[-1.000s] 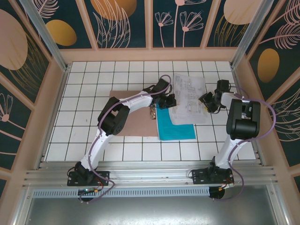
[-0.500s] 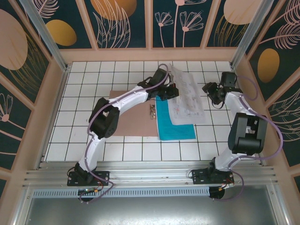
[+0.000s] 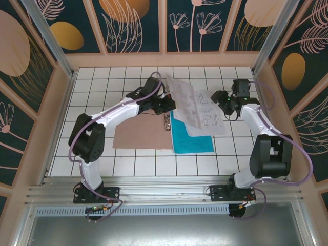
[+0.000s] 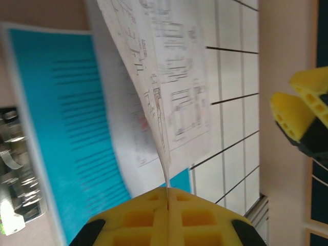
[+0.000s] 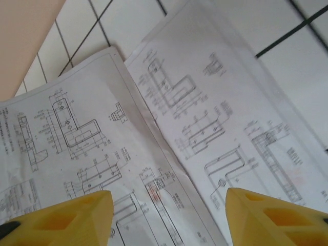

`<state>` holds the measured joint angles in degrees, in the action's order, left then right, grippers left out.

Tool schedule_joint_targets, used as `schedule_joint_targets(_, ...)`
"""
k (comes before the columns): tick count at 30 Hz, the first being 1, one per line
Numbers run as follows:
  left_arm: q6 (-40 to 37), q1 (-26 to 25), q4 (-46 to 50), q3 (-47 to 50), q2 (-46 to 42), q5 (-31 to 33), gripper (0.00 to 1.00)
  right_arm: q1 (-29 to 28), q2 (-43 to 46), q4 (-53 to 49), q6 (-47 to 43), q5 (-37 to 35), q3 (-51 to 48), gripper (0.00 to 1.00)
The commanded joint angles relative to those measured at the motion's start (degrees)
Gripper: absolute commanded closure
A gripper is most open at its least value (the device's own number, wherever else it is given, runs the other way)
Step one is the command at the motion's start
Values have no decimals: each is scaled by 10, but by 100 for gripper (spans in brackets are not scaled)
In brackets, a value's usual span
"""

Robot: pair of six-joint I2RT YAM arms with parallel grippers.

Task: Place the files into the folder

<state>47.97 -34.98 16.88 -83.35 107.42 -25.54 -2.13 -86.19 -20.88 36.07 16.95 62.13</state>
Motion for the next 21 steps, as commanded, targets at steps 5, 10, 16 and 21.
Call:
schedule_joint_targets(5, -99, 31, 124, 42, -88, 34, 100, -55, 16, 18, 9, 49, -40, 39)
schedule_joint_targets(10, -135, 43, 194, 65, -127, 96, 100, -94, -1, 39, 23, 63, -44, 39)
schedule_joint_targets(16, -155, 62, 228, 96, -140, 132, 100, -150, -44, 54, 33, 74, -23, 39)
schedule_joint_targets(21, -166, 68, 247, 107, -135, 172, 100, -188, -89, 72, 46, 89, 4, 39)
